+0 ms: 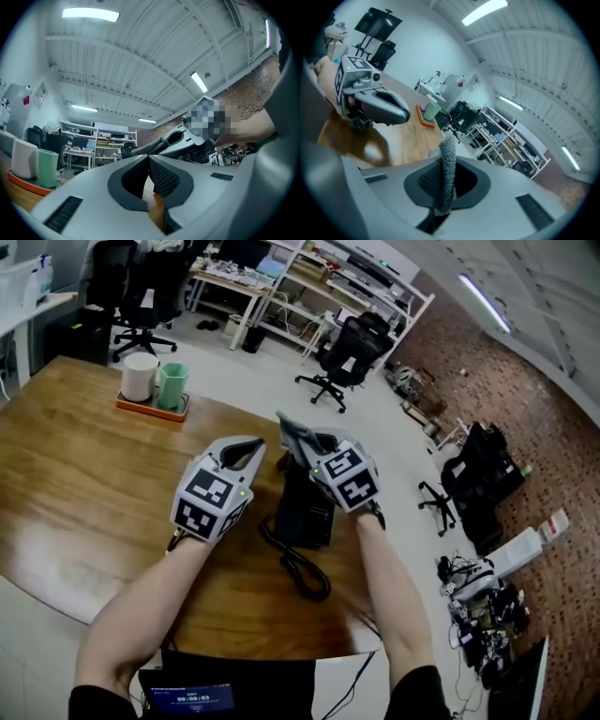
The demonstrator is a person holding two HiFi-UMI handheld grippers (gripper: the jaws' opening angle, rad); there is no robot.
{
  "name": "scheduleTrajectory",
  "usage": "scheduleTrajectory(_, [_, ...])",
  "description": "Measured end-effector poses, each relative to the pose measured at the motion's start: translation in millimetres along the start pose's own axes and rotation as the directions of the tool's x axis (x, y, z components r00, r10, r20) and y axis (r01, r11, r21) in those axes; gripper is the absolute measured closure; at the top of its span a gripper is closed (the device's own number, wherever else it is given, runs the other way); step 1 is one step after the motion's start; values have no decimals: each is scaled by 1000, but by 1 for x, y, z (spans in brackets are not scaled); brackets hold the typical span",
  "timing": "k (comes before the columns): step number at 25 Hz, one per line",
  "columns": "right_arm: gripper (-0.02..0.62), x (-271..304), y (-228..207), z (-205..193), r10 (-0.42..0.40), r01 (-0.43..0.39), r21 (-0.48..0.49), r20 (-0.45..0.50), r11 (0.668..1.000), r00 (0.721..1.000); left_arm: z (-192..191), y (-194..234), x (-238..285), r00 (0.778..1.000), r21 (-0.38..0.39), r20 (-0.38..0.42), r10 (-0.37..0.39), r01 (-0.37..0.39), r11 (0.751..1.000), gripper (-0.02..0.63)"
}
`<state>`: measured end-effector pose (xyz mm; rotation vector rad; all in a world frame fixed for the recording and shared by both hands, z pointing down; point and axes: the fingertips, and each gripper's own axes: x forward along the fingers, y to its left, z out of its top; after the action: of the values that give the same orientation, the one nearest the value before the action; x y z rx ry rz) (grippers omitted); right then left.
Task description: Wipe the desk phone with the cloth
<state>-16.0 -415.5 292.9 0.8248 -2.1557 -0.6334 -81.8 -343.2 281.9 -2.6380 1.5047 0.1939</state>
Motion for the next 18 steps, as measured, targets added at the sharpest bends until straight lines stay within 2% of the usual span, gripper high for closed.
scheduleTrajectory(3, [569, 5, 2, -11, 10, -10, 4, -29, 1000, 1000, 1, 2, -2, 1000, 9, 9, 5, -5, 1000, 607])
scheduleTrajectory(6, [570, -2, 14, -9, 53, -55, -51, -41, 997, 998, 1, 5, -2, 1000, 10, 10, 11, -11, 1000, 607])
scheduleTrajectory(9, [569, -18, 43, -7, 142, -145, -100, -39, 984, 989, 2, 5, -1, 1000, 10, 8, 16, -16, 1000, 607])
scheduleTrajectory(12, [569, -41, 84, -10, 252, -255, -152, -36, 955, 967, 3, 5, -1, 1000, 10, 12, 15, -15, 1000, 607])
scheduleTrajectory(14, [569, -59, 114, -14, 339, -342, -194, -50, 920, 939, 5, 5, -2, 1000, 10, 18, 16, -16, 1000, 607])
scheduleTrajectory(15, [569, -70, 130, -18, 392, -397, -219, -67, 892, 918, 5, 5, -1, 1000, 11, 20, 16, -16, 1000, 607])
scheduleTrajectory(18, [569, -104, 173, -35, 552, -576, -310, -170, 757, 817, 1, 5, -1, 1000, 14, 11, 16, -16, 1000, 607])
